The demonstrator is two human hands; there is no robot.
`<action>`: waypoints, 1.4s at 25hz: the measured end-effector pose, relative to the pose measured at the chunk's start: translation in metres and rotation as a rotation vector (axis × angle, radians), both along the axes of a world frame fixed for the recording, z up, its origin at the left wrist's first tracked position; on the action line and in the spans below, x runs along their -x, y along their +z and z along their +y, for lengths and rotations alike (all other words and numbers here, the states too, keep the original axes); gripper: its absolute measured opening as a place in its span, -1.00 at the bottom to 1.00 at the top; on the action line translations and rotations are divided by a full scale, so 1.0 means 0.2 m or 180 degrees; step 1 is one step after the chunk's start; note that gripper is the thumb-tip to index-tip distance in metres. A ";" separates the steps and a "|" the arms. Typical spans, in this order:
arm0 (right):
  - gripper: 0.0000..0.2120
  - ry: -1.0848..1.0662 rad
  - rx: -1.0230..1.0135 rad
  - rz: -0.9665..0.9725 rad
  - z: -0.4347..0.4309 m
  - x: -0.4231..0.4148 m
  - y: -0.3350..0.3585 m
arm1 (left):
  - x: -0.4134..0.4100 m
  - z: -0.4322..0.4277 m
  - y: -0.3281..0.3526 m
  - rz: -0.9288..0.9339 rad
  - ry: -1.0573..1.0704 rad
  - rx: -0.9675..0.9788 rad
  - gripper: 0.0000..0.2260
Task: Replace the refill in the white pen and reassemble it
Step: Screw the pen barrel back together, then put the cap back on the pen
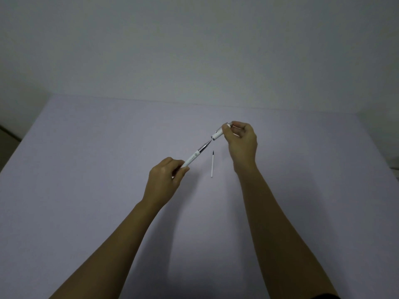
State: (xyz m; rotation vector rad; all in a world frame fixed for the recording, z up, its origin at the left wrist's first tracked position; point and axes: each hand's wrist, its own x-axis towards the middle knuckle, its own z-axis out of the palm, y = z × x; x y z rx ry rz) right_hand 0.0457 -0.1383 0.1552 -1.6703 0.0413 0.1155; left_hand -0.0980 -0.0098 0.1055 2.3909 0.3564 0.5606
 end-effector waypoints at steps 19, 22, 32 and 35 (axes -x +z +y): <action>-0.84 0.0600 0.0468 -0.0133 -0.02 0.15 -0.05 | 0.01 -0.04 0.02 -0.0050 0.0007 -0.0192 -0.92; -0.76 0.0713 0.0486 -0.0111 -0.02 0.14 -0.07 | -0.02 -0.05 0.01 0.0067 0.0174 -0.0276 -0.90; -0.53 0.1607 0.2464 0.0312 -0.22 0.34 -0.79 | -0.17 -0.12 -0.37 0.1317 0.1007 0.0815 -0.69; -0.49 0.1759 0.2941 -0.0016 -0.24 0.38 -0.94 | -0.26 -0.15 -0.48 0.1288 0.0914 0.0814 -0.68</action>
